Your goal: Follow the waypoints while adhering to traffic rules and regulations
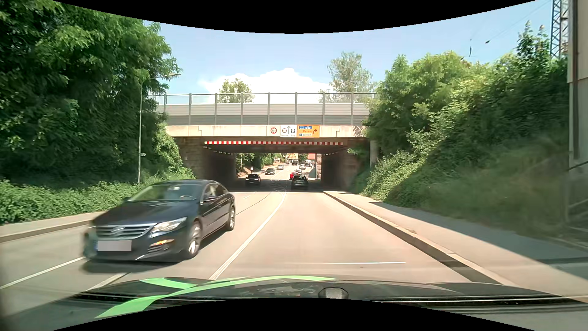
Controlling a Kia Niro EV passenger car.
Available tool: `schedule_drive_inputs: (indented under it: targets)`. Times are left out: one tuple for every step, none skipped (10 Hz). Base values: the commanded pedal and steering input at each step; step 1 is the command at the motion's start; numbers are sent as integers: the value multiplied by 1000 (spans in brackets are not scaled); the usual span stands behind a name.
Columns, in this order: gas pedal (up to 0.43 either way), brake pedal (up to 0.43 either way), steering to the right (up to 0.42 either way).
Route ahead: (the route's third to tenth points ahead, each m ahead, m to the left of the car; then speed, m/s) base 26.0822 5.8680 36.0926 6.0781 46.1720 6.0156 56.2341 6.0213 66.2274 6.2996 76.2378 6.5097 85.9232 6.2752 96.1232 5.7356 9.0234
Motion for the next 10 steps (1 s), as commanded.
schedule_drive_inputs:
  targets:
    - [110,0,-20]
    - [110,0,-20]
    - [110,0,-20]
    - [118,0,-19]
    - [118,0,-16]
    - [130,0,-13]
    - [130,0,-12]
    - [130,0,-12]
    - [130,0,-10]
    - [118,0,-8]
